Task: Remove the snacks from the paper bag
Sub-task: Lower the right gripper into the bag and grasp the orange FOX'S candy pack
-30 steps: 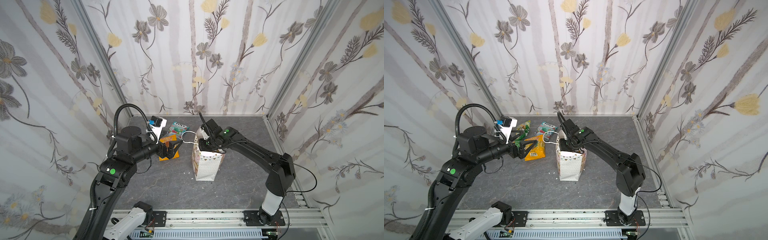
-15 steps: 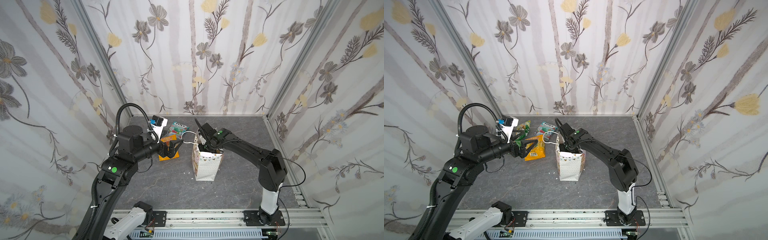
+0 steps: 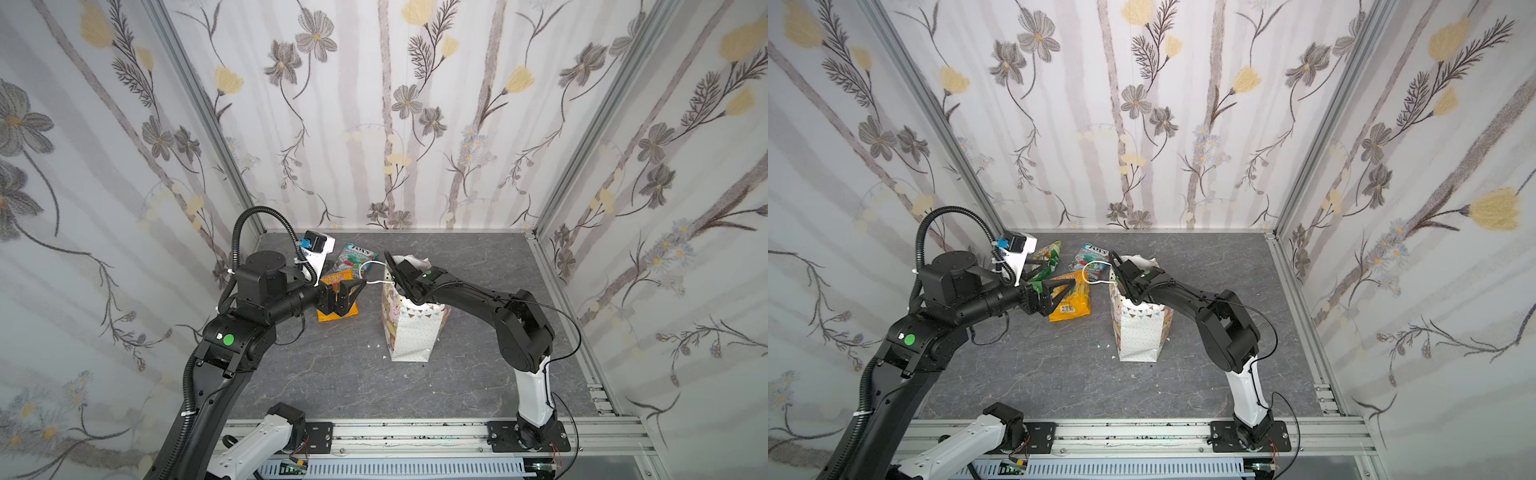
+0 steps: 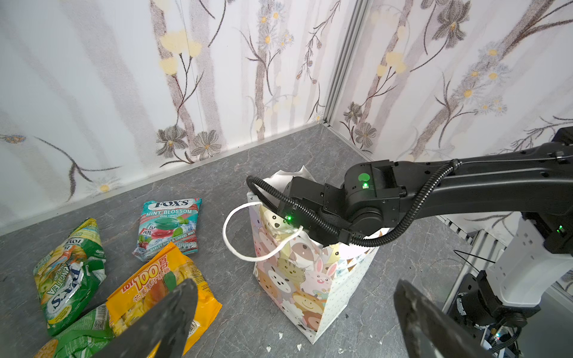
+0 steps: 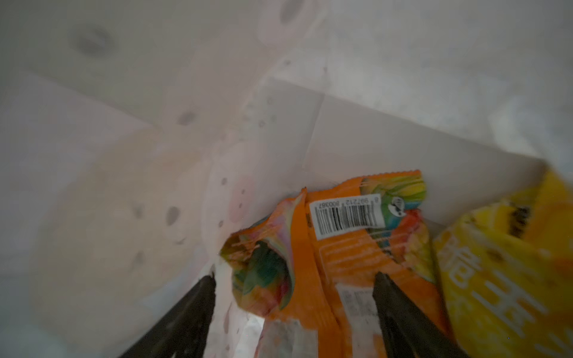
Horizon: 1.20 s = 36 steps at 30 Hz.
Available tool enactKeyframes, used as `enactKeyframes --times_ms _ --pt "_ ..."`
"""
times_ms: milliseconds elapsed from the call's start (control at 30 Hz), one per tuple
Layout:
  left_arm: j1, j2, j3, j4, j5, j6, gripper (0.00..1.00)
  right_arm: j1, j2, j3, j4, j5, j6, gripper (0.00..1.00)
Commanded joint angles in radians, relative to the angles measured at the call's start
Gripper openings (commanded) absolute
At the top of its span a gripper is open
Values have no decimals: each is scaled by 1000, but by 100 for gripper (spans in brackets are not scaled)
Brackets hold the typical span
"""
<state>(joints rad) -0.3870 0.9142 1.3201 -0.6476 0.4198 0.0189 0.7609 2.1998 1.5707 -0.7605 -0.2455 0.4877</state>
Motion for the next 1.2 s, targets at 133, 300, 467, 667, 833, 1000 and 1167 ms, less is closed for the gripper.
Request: enactKeyframes --times_ms 133,300,467,667,833,1000,1167 --pt "-2 5 1 27 2 -7 100 5 35 -57 88 -72 -7 88" --pt "-3 7 1 28 1 -7 100 6 44 -80 106 -85 -7 71" --pt "-4 3 -4 28 1 -8 100 6 47 -86 109 -102 -8 69" --pt "-4 3 -9 29 0 -12 100 12 79 -92 103 -139 -34 88" --pt "-4 -1 -10 33 -2 -12 100 17 123 -136 139 -170 -35 83" --pt "-4 -2 -12 28 -6 -10 100 17 107 -154 159 -172 -23 52" --pt "-4 0 -10 31 -6 -14 100 12 46 -133 151 -139 -8 17"
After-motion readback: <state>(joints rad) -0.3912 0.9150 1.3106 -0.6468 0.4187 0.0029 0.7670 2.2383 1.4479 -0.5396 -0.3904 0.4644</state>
